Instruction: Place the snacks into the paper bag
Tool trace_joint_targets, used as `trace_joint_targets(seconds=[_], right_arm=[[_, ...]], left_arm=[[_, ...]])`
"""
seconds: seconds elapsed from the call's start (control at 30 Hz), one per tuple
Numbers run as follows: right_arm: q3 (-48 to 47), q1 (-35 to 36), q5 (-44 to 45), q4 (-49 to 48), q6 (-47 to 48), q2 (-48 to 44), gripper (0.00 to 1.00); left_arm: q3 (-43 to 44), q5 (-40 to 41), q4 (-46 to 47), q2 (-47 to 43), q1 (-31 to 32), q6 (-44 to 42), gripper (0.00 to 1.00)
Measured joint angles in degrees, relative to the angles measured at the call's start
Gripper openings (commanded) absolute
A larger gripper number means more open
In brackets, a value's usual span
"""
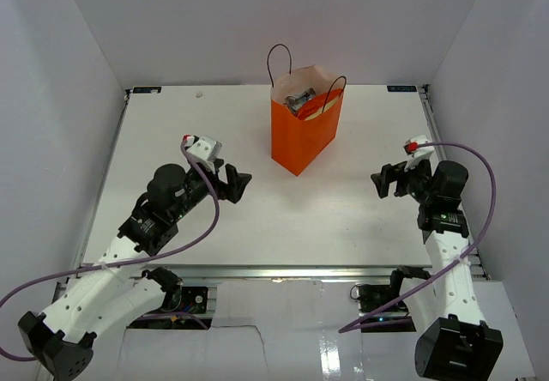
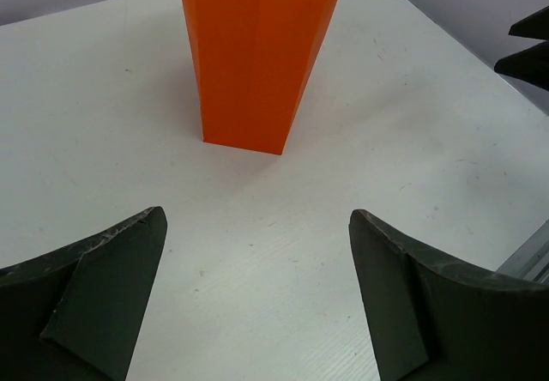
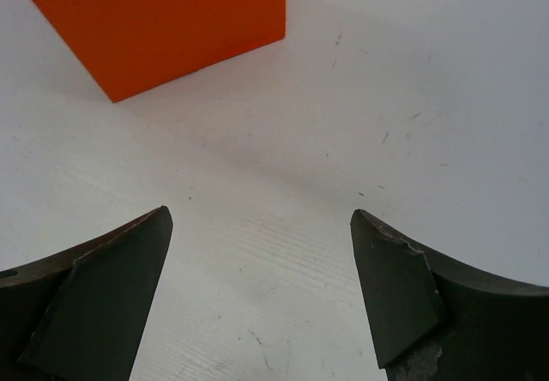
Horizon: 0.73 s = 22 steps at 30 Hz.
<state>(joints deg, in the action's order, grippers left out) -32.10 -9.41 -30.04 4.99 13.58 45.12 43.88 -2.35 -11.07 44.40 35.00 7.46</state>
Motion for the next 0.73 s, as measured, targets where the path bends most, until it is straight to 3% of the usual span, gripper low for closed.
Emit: trace_joint_targets(seconds=[0.23,0.73], right_arm=[[0.07,-4.57,3.39,-2.78,-8.11,-1.11,0.90],[0.07,-5.16,2.71,-3.48,-14.38,-7.45,0.90]], left_arm=[[-2.19,0.66,-0.02,-3.89,0.00,-0.35,0.98],[-5.90,6.29,2.01,-8.68,0.00,-2.80,0.98]])
